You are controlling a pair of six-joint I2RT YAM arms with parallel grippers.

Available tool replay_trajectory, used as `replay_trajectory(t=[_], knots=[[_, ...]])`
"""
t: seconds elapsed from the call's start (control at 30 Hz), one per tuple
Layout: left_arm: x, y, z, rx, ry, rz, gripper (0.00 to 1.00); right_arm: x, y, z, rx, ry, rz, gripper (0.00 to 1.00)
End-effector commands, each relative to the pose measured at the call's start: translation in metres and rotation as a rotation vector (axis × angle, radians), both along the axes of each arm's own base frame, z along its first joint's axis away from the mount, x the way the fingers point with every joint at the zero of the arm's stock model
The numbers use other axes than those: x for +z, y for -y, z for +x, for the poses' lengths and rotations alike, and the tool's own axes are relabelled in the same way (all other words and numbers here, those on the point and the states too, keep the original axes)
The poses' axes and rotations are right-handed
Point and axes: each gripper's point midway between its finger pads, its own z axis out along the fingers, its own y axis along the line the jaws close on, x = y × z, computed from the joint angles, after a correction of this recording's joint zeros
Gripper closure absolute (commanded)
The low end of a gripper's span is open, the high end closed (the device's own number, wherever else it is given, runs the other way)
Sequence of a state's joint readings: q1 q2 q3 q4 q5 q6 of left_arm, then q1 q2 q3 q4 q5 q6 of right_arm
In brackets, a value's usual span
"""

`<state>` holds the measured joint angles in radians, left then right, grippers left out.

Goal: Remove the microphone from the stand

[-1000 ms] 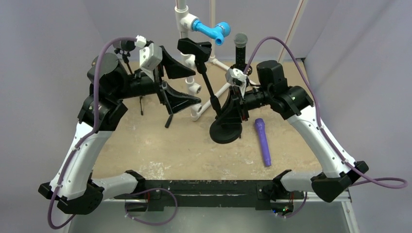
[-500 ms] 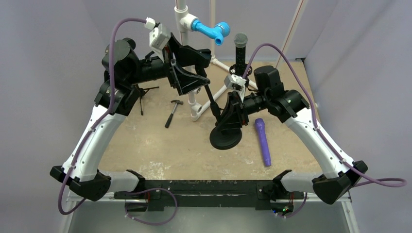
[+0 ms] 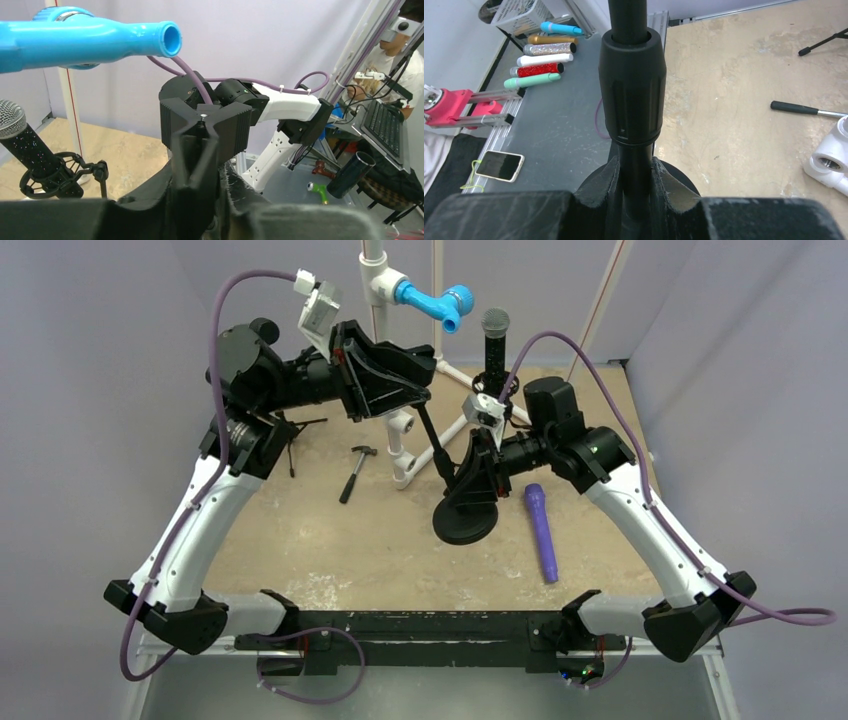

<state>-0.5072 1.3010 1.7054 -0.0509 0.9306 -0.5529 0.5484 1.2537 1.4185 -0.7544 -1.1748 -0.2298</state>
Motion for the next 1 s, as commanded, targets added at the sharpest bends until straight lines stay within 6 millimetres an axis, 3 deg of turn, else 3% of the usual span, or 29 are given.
replay_trajectory(t=[0.0,0.57,0.97], knots=[[0.0,-0.002,-0.001,-0.01,0.029,-0.035,1.0,0.032,0.002,-0.007,0.016,0.075,0.086,1.0],[-0.09,0.029,-0.012,-0.146,-0.143,0.034,1.0,0.068,-0.001,-0.002,0.022,0.107,0.138,1.0],[-0.126,0.039,-0.019,-0.181,-0.191,0.072,1.0,0.083,0.001,0.003,0.004,0.156,0.153,1.0]])
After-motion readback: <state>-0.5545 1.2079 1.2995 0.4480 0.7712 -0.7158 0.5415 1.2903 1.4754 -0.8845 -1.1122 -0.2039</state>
